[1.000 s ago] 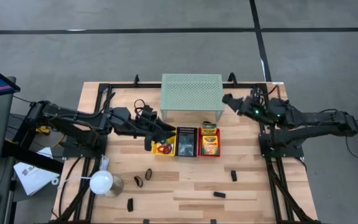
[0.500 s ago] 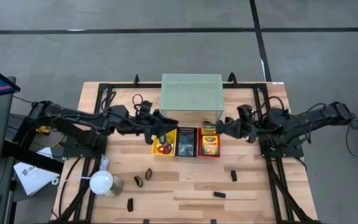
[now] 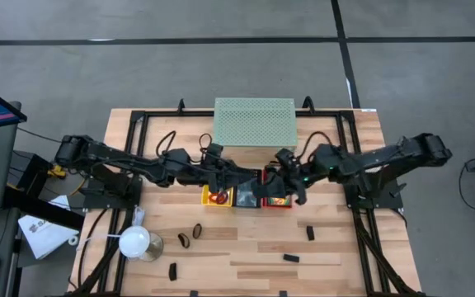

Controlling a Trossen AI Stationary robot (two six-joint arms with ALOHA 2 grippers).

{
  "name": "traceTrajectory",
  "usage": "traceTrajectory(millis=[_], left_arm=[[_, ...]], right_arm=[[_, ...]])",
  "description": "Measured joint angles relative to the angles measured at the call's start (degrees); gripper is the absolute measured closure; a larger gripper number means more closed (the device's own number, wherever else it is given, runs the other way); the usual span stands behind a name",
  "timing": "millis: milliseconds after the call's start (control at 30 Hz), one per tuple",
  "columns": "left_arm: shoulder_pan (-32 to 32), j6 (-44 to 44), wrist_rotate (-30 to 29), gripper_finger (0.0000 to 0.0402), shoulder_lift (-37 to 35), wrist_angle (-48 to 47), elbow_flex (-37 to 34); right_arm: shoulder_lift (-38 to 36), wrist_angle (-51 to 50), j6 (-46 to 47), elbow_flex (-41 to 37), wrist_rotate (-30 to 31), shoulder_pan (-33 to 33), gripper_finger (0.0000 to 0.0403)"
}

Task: Pick & Place Office Desk Supplies
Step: Put the black rubber band into the black bin

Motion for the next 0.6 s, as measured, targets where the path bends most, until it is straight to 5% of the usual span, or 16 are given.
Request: traceTrajectory(millis=[600], left_arm=[[-2.31,-0.48,2.94,0.0156,-0.68,0.36,0.07]], right_arm=[[4.99,-1.07,-0.63,4.53,-3.45,-4.18,0.0403]])
